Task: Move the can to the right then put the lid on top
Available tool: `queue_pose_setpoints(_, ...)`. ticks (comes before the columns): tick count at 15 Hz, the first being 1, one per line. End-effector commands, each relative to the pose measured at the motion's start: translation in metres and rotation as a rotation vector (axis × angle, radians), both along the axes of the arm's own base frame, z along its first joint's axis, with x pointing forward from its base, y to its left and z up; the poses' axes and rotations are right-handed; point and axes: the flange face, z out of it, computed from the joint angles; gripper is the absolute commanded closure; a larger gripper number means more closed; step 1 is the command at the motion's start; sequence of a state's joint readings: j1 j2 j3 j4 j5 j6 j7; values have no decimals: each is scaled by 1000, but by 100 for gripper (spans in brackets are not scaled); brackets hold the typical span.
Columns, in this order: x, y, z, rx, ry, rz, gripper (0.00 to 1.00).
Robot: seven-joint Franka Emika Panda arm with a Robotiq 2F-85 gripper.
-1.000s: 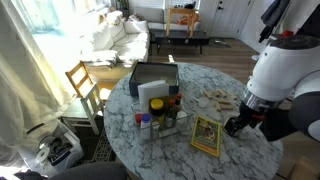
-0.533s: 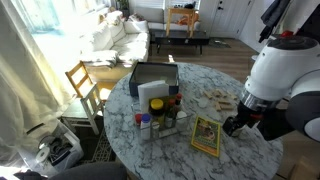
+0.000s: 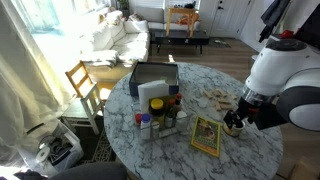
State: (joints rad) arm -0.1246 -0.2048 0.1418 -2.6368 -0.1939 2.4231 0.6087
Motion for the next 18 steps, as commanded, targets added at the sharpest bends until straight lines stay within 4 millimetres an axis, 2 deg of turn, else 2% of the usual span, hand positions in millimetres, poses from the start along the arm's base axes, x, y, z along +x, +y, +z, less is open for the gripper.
queue_pose_setpoints(1, 16, -19, -26, 28, -47, -25, 0)
queue_pose_setpoints(4, 24, -34, -44, 40, -89, -34, 0)
queue_pose_setpoints(5, 16, -25, -28, 41, -78, -34, 0)
queue_pose_setpoints(7, 17, -28, -33, 45, -75, -39, 0)
queue_pose_setpoints(10, 18, -25, -29, 44, -85, -33, 0)
queue_pose_setpoints(13, 34, -44, -50, 36, -79, -126, 0)
queue_pose_setpoints(18, 46, -60, -73, 45, -59, -171, 0)
